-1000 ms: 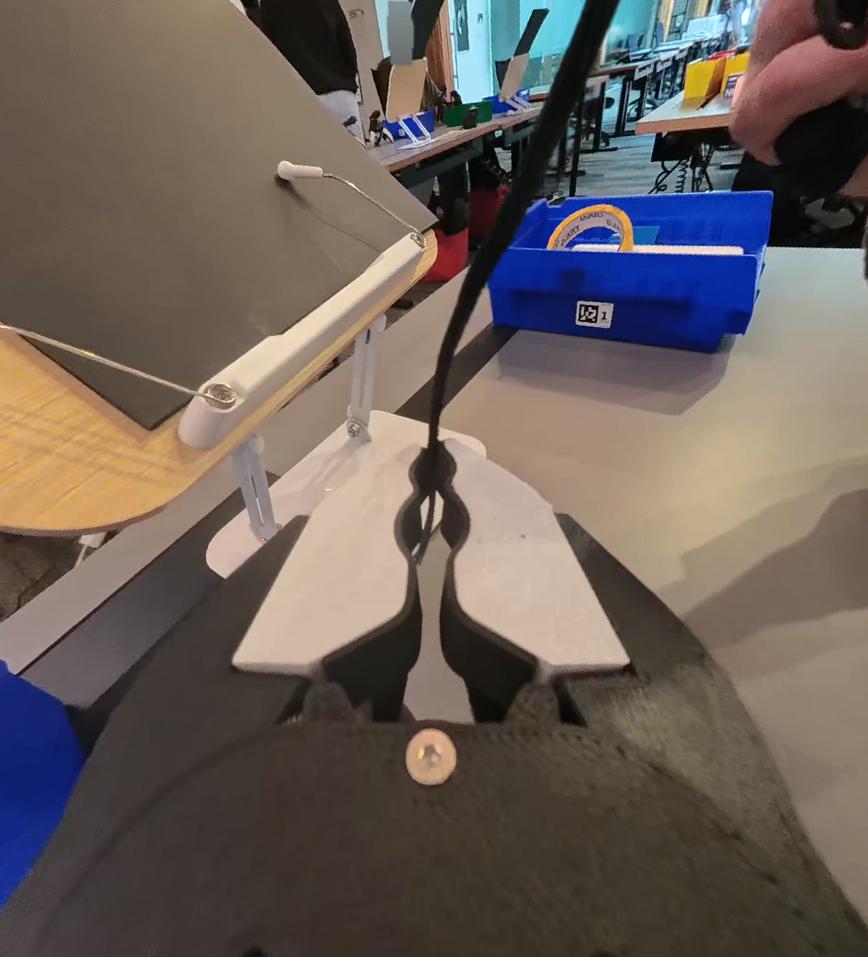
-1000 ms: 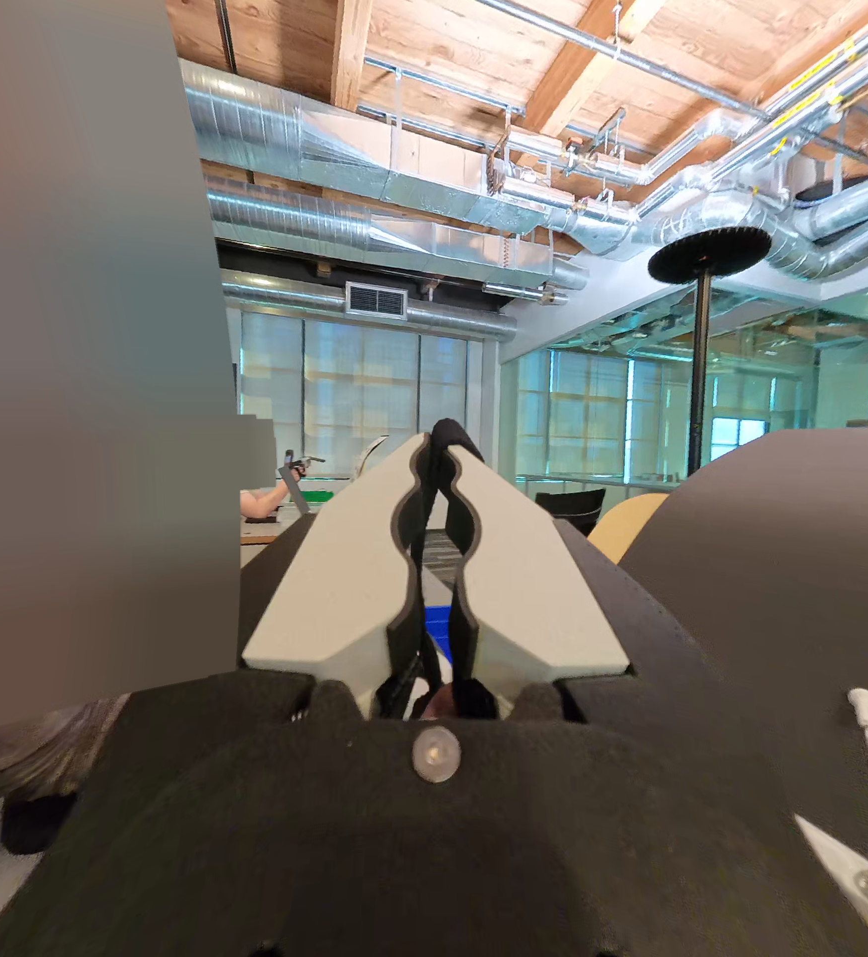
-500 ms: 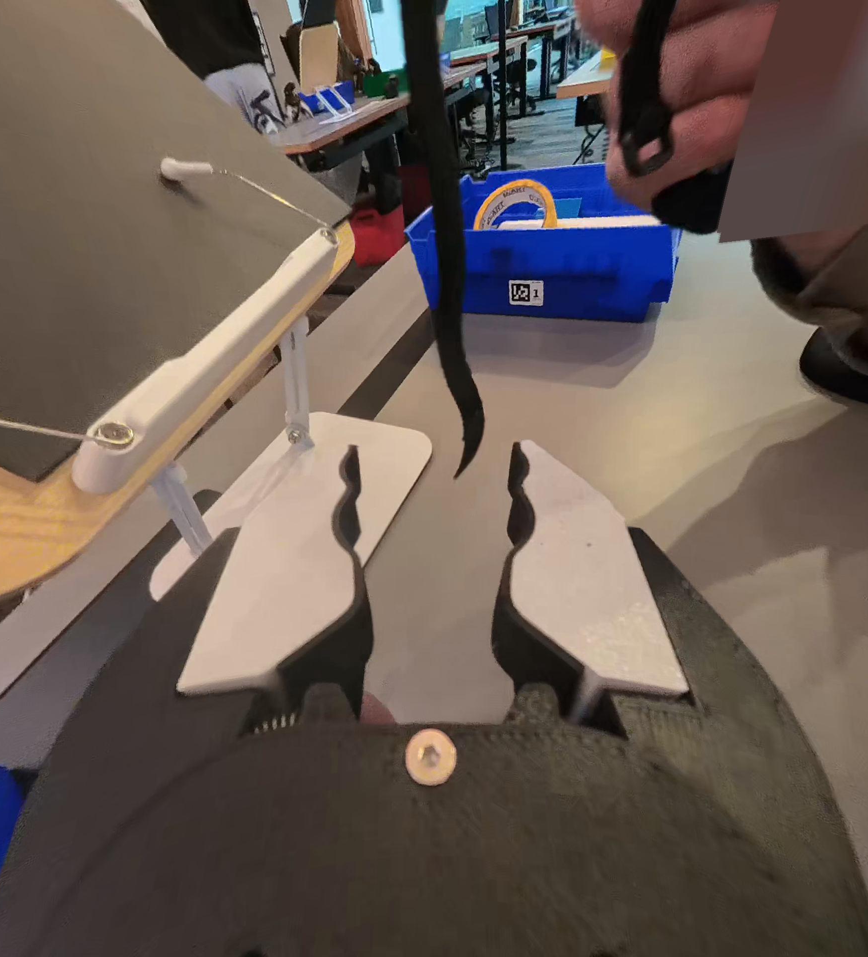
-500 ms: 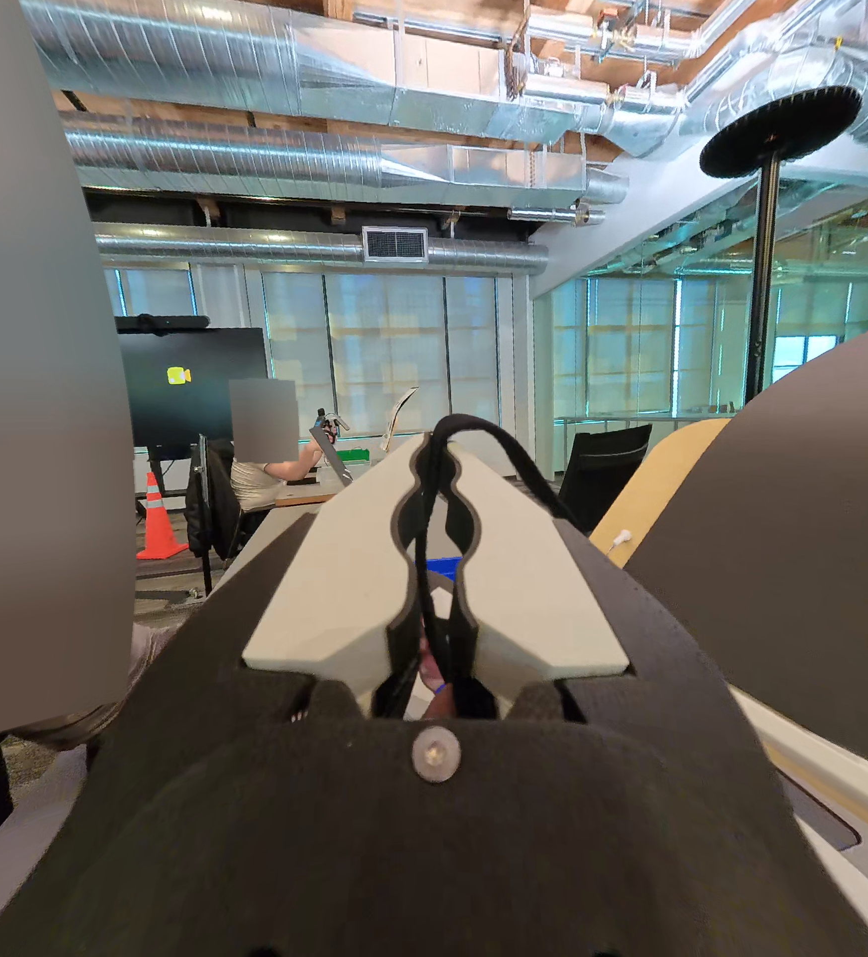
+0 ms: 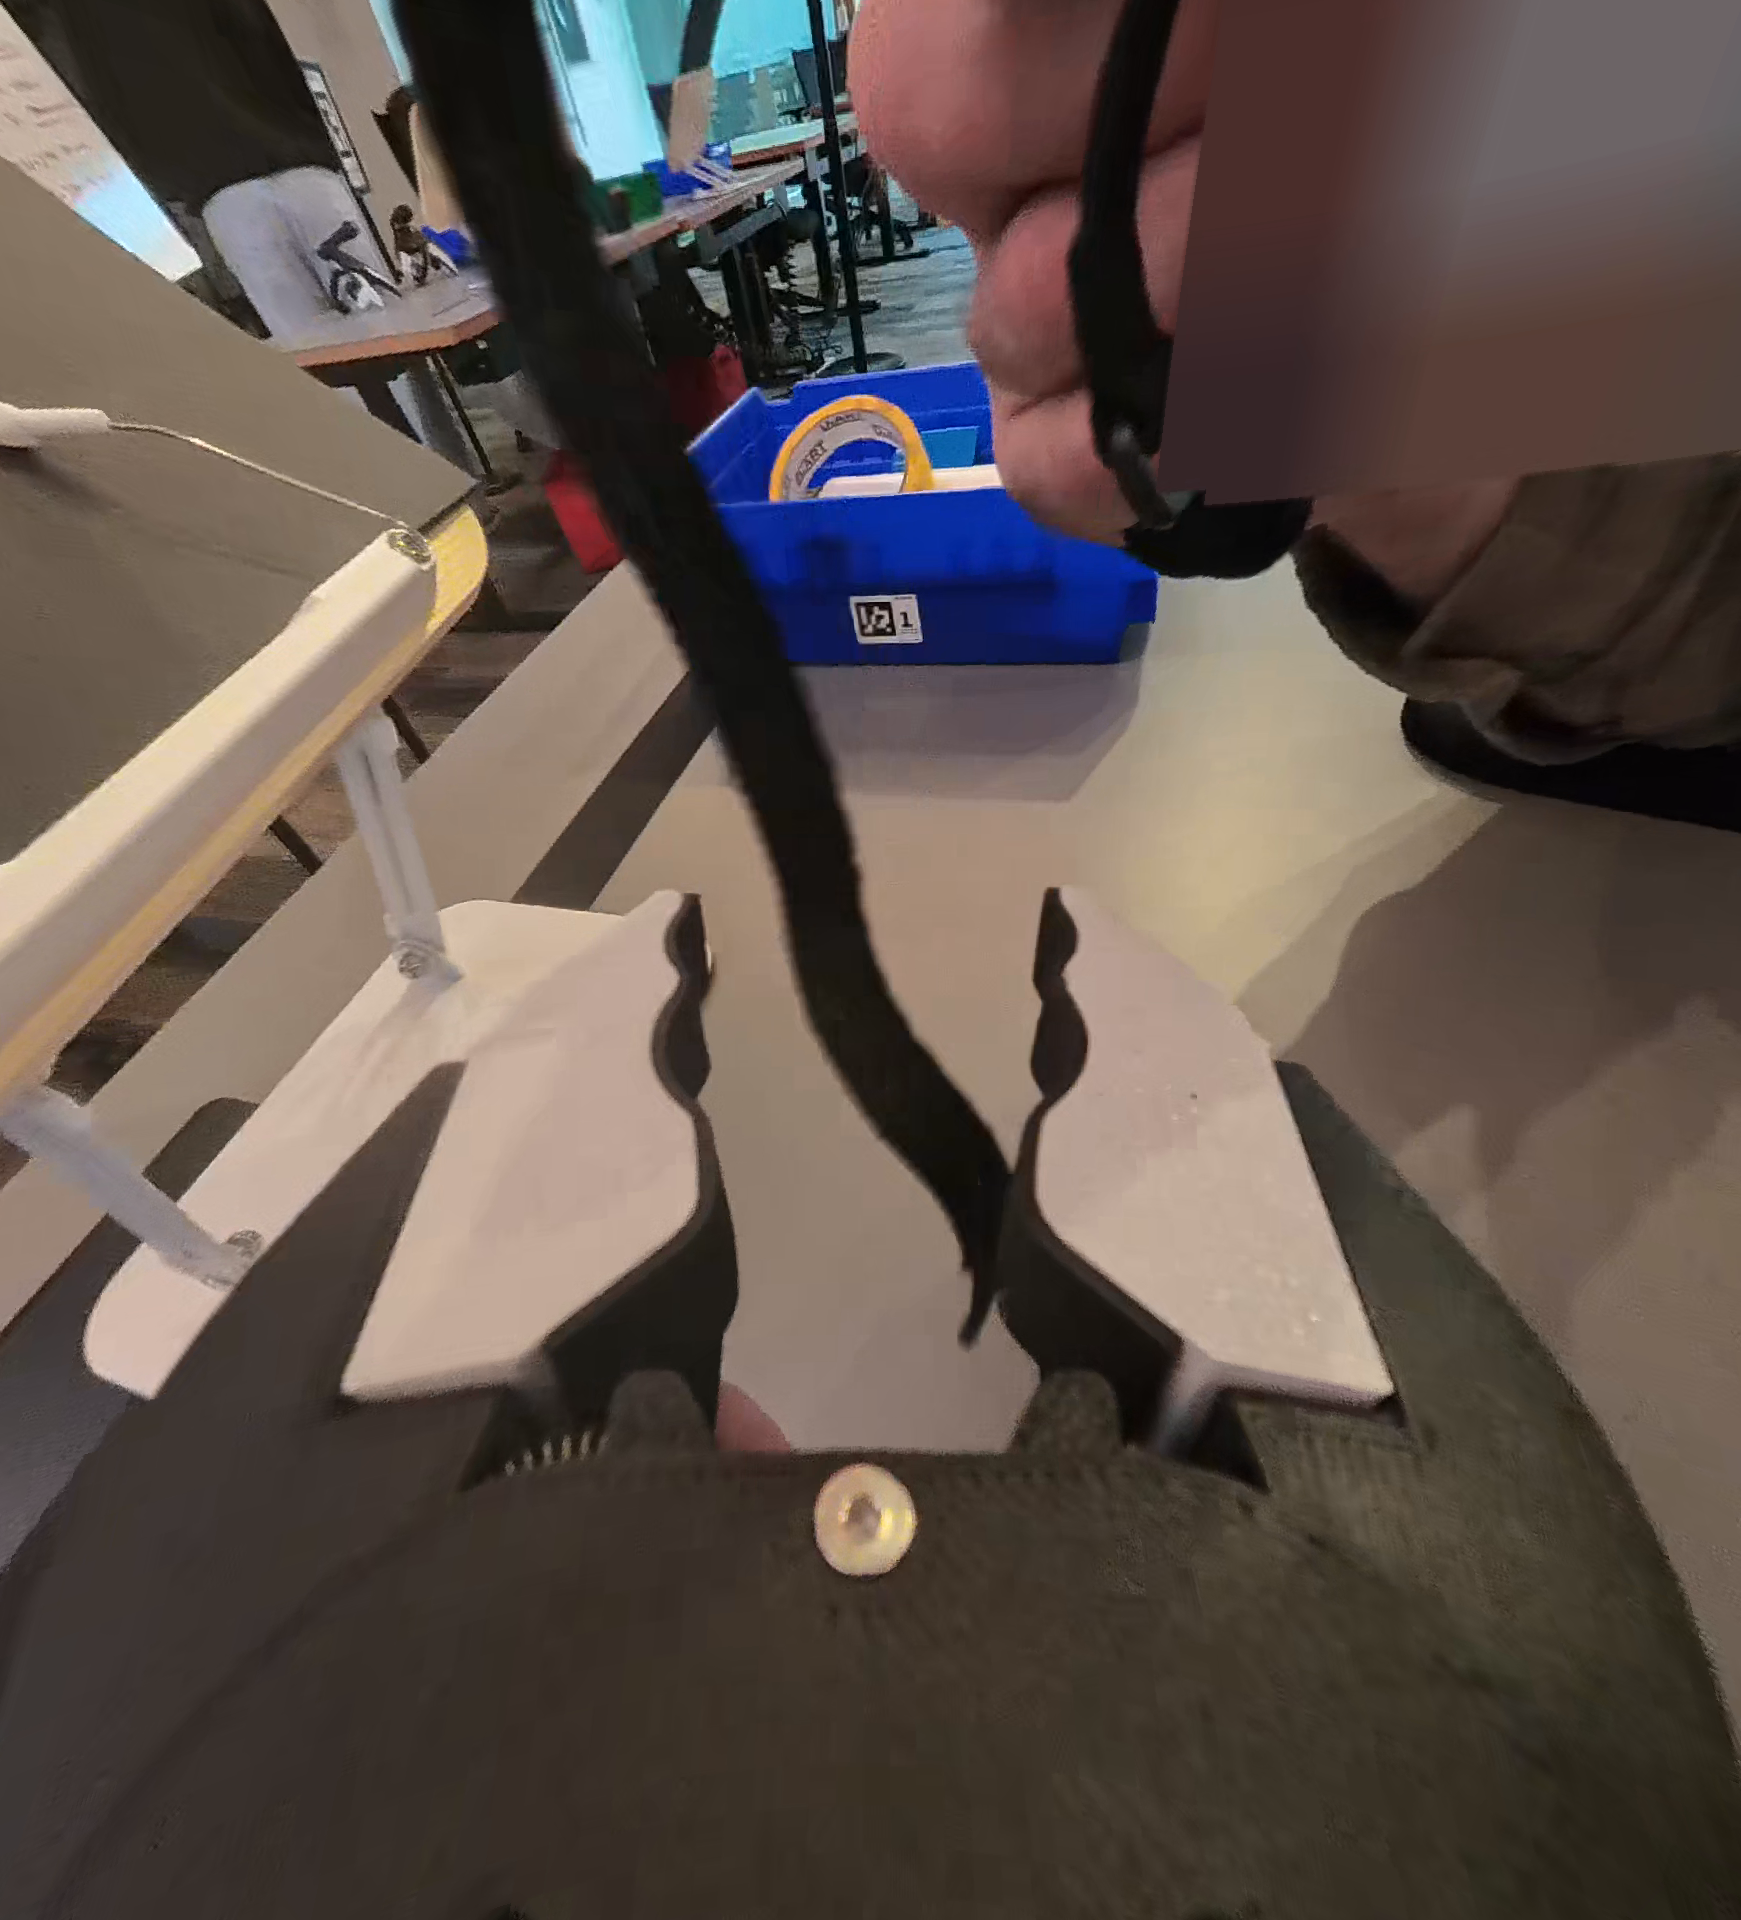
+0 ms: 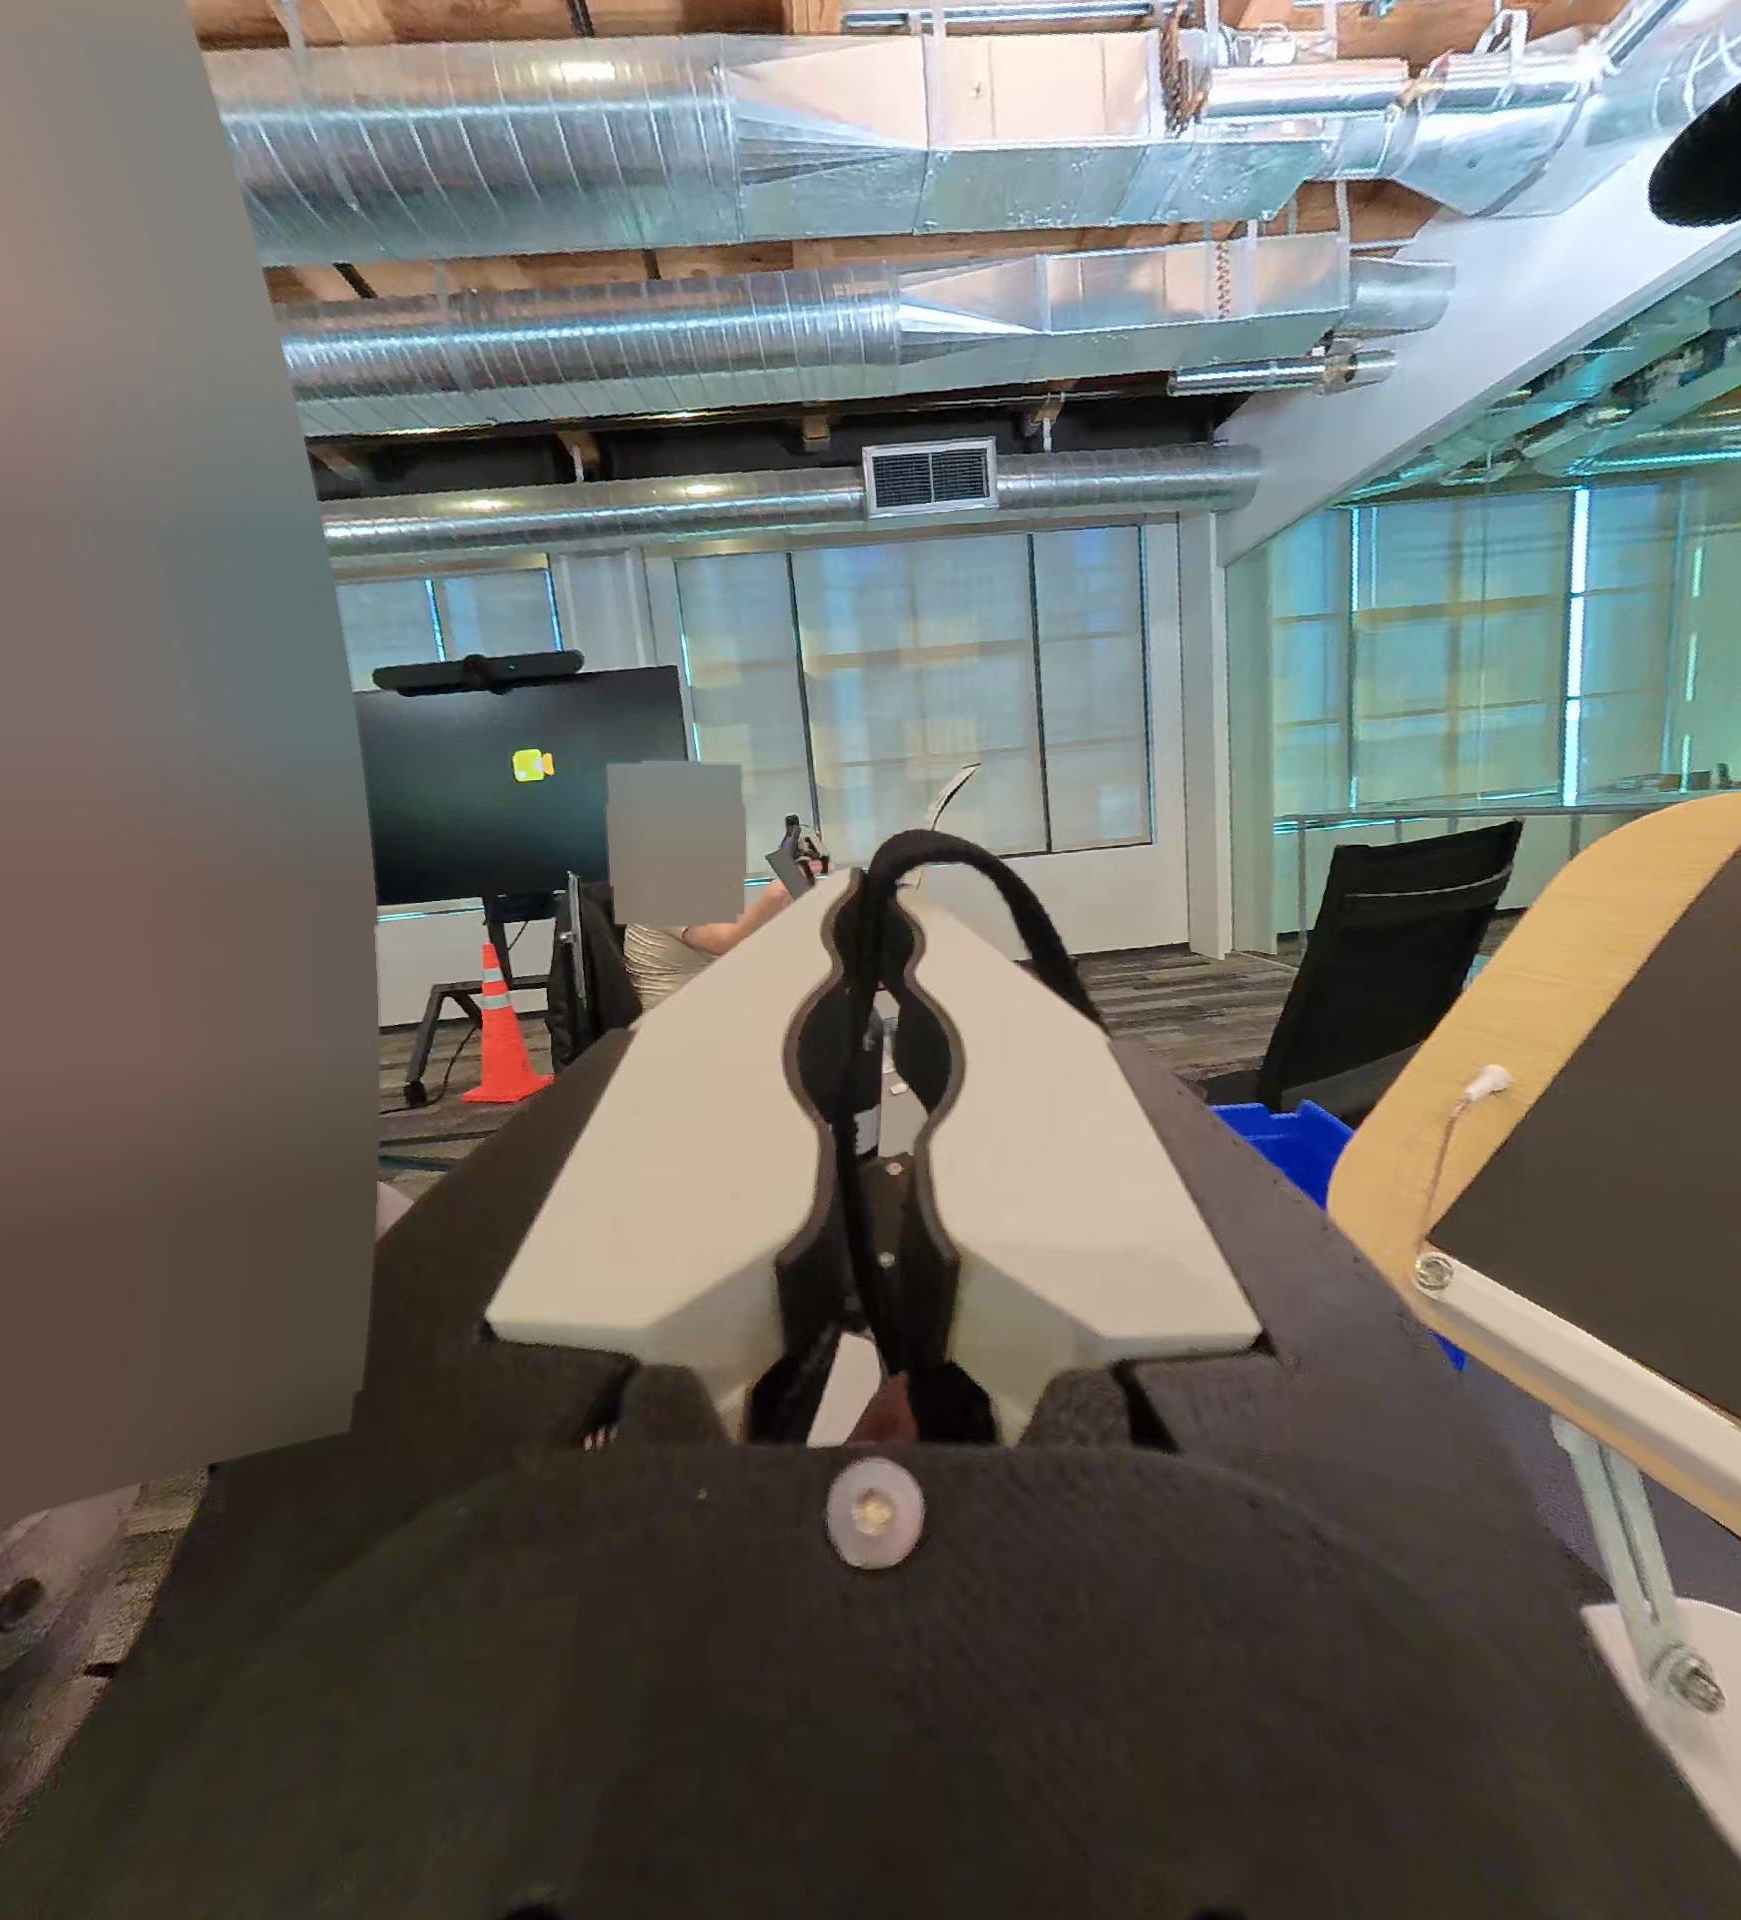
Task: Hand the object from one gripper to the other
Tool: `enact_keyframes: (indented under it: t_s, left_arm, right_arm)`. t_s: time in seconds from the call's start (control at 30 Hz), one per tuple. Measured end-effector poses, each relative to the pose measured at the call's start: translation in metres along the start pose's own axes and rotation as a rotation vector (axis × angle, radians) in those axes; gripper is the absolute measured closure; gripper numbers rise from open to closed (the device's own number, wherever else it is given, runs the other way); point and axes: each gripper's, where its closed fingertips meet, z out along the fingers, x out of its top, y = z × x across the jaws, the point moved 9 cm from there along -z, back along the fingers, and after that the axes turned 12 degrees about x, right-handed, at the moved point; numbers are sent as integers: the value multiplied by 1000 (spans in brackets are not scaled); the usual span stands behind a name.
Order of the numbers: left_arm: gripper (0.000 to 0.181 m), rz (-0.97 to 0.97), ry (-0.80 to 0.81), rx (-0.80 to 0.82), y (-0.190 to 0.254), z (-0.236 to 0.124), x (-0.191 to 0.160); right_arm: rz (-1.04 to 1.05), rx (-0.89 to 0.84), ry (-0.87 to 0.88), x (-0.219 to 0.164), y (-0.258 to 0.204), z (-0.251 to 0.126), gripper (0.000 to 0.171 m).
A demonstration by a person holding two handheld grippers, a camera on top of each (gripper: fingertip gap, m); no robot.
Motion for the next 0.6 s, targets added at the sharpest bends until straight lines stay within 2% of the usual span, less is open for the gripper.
enact_keyframes:
  t_s: [0.03, 0.07, 0.2, 0.37, 0.6]
  left_arm:
    - [129, -3, -6, 4, 0, 1, -1]
    - [145, 0, -17, 13, 0, 2, -4]
    - [180, -7, -54, -1, -2, 3, -10]
    - [181, -75, -34, 2, -10, -1, -6]
    - [180, -482, 112, -74, -30, -11, 4]
  right_arm:
    - [5, 8, 2, -1, -1, 1, 171]
    - [10, 17, 6, -1, -2, 2, 171]
    - [-2, 23, 5, 2, -5, 2, 171]
    - [6, 38, 11, 4, -4, -1, 171]
    - [8, 67, -4, -9, -2, 2, 171]
